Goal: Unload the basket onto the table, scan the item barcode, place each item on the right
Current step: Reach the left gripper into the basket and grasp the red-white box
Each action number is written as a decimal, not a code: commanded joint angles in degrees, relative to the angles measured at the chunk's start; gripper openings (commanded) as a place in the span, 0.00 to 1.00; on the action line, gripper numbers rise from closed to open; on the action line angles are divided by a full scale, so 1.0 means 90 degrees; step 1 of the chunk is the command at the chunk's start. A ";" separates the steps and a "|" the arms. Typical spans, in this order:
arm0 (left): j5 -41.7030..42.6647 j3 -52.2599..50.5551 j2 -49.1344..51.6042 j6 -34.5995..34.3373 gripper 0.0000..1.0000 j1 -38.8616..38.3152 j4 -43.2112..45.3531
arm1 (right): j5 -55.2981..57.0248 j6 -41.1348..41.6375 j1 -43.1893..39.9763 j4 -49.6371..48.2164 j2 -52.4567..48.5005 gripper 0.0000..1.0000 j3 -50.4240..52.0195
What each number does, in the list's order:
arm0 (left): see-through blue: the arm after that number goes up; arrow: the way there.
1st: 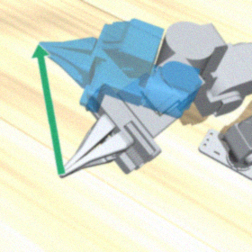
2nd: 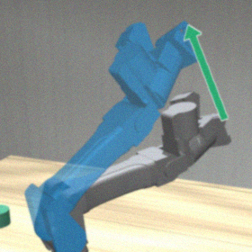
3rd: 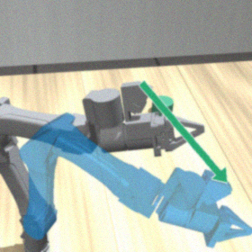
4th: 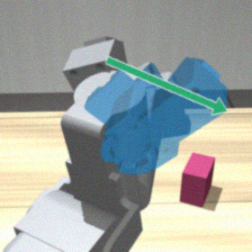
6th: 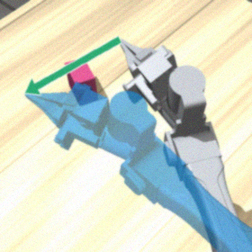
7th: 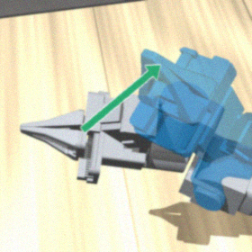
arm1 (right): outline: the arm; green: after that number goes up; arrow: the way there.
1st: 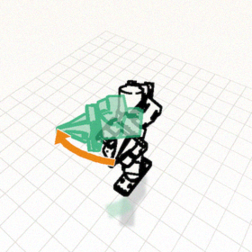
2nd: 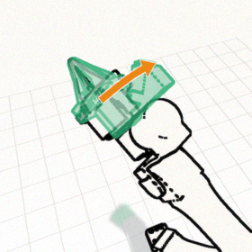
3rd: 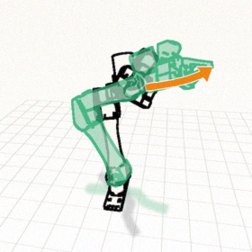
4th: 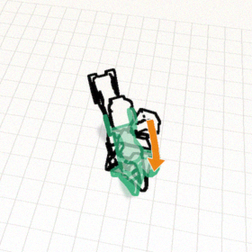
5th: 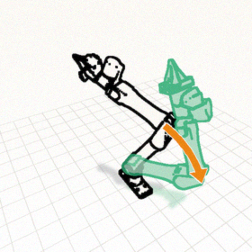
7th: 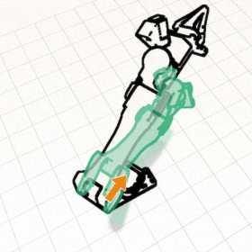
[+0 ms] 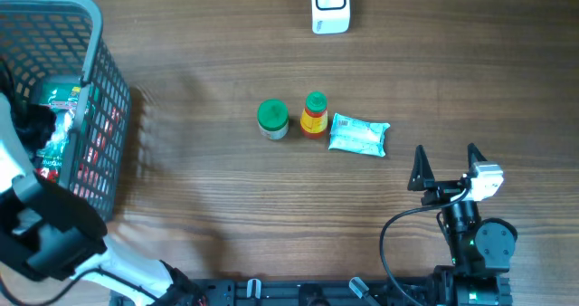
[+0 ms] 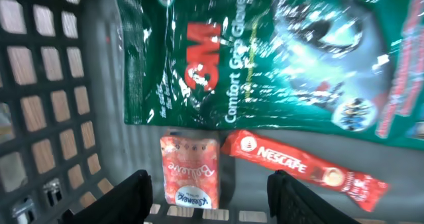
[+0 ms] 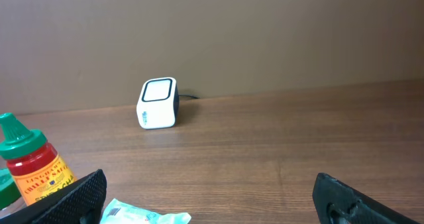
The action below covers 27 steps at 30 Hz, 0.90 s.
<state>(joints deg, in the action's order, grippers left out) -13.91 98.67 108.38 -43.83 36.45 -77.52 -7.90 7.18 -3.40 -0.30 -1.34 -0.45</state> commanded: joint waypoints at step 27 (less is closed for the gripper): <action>0.0216 -0.1909 0.0559 -0.1377 0.71 -0.0002 0.1224 | -0.0036 -0.0114 0.0036 -0.0019 -0.0036 1.00 0.0010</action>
<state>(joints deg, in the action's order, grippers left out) -12.25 83.02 112.71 -55.27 36.45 -67.51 -7.90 7.18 -3.40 -0.30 -1.39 -0.45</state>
